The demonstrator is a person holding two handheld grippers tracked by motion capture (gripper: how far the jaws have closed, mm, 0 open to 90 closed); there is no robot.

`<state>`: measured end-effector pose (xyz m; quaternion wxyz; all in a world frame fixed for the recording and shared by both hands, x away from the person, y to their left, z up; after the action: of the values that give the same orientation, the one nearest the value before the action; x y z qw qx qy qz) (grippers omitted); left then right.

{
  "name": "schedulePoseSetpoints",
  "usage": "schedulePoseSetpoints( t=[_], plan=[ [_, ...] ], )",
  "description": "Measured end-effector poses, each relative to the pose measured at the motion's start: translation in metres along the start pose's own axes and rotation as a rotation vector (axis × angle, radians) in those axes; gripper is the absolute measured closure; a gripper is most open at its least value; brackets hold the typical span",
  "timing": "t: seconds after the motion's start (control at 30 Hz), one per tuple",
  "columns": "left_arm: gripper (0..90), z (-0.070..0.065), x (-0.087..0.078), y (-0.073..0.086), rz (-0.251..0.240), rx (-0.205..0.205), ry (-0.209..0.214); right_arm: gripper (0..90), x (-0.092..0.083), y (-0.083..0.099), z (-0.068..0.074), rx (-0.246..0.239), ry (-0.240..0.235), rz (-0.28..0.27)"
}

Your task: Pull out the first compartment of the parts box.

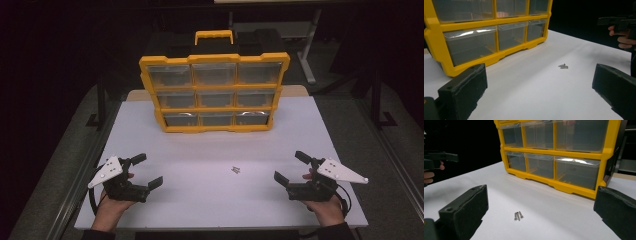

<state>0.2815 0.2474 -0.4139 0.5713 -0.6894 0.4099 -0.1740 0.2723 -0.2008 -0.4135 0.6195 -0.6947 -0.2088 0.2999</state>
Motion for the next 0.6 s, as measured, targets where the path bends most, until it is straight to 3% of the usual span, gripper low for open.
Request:
schedulePoseSetpoints(
  t=[0.27, 0.37, 0.6],
  plan=[
    [0.0, 0.0023, 0.0003, -0.0002, -0.002, -0.014, -0.007, 0.0, -0.0004, -0.0012, 0.0003, 0.022, -0.012, 0.010],
    [0.0, 0.0028, 0.0015, -0.0024, -0.005, 0.004, -0.006, 0.0, 0.0000, -0.0017, 0.0006, 0.027, -0.012, 0.014],
    [0.0, 0.0020, 0.0064, -0.0058, 0.002, 0.003, 0.000, 0.0, 0.0014, -0.0045, 0.0023, -0.005, -0.003, 0.019]
  ],
)
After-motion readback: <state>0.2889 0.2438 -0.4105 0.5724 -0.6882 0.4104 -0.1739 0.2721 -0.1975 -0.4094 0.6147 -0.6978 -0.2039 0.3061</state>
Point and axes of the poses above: each handheld gripper's, and its own axes: x roughly forward along the jaws, y roughly out of its underside, z roughly to its left, the point moved 5 cm from there along x, roughly forward along the jaws, and after that the axes turned 11 degrees about -x, right-handed, at the moved point
